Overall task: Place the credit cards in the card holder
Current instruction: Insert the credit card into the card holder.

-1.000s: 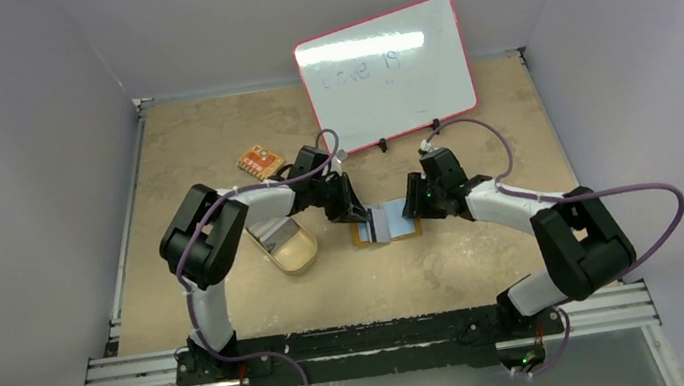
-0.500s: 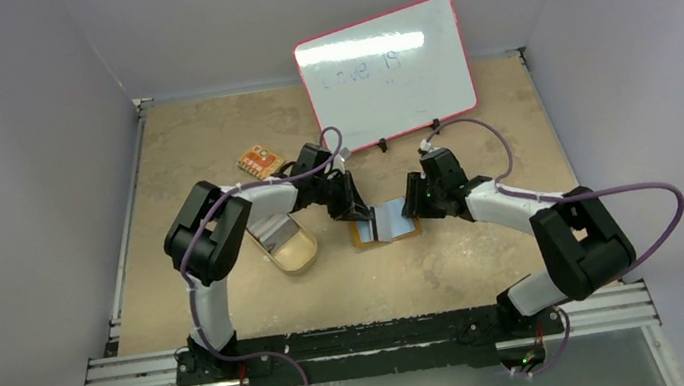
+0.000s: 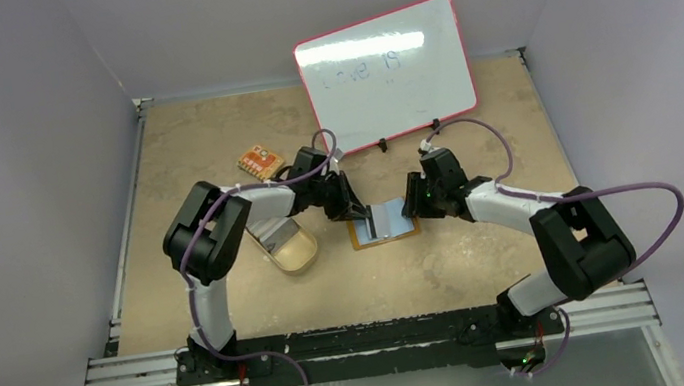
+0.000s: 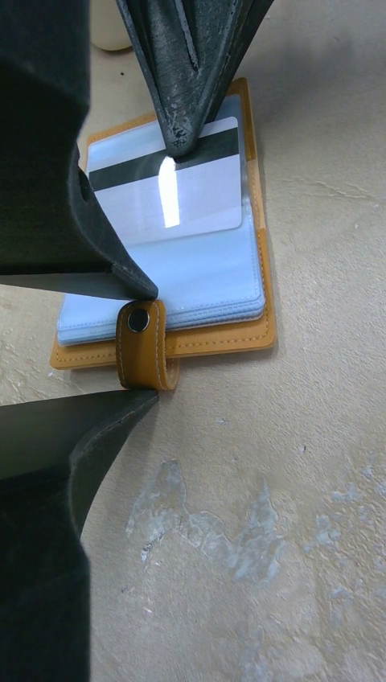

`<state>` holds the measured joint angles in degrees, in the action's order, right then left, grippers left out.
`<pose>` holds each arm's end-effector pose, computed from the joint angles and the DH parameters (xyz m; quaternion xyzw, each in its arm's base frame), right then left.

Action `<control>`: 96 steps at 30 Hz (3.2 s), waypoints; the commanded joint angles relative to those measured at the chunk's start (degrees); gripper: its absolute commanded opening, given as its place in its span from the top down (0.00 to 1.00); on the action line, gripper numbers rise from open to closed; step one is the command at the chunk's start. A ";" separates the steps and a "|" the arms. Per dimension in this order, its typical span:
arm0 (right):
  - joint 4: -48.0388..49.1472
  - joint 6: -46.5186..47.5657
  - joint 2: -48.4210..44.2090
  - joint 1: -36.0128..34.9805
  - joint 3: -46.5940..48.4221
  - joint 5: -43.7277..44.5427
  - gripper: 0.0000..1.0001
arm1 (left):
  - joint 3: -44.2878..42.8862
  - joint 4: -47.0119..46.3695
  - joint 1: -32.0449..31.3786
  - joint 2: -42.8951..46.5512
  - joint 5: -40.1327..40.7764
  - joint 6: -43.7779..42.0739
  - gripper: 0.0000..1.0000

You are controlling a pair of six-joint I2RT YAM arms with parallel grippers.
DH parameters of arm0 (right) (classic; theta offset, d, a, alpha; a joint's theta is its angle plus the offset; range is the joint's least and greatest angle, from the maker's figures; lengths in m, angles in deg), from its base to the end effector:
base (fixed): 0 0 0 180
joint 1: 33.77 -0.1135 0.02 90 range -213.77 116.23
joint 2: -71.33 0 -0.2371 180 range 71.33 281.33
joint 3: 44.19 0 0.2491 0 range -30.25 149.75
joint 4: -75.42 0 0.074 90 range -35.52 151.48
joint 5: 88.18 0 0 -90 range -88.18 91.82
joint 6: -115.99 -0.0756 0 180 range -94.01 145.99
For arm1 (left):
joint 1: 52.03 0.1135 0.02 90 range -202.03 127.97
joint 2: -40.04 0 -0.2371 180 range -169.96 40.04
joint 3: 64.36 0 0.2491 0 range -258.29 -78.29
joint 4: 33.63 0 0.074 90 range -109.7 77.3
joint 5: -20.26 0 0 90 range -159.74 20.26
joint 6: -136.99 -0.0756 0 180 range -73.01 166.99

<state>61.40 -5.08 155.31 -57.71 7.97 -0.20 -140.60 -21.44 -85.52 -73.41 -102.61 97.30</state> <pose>0.2831 0.1286 0.1107 0.0510 0.9251 0.1881 0.3258 0.3128 -0.2562 0.0760 -0.0345 0.9043 -0.4197 0.0705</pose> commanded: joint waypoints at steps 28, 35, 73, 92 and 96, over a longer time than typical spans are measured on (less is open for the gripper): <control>-0.98 -6.95 -1.57 -0.11 -2.98 -3.03 0.56 | -0.06 1.44 -3.15 7.06 15.42 2.53 0.76; -0.74 -6.42 -1.81 -0.10 -3.23 -3.69 0.56 | 0.13 4.24 -3.55 11.24 19.03 1.65 0.61; 2.35 -5.66 -1.81 -0.06 -4.77 -3.12 0.56 | -0.28 -1.90 -9.88 5.06 19.44 6.45 0.55; 0.59 -5.13 -1.22 -0.09 -3.35 -4.02 0.55 | -2.27 -3.78 -11.77 4.34 21.63 9.45 0.55; -0.85 -5.84 -2.50 -0.13 -2.76 -3.43 0.51 | -2.99 -2.67 -11.77 5.41 22.42 8.65 0.55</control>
<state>65.21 -11.16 153.43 -57.45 4.51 -3.81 -140.57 -22.03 -96.74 -68.99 -81.34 105.56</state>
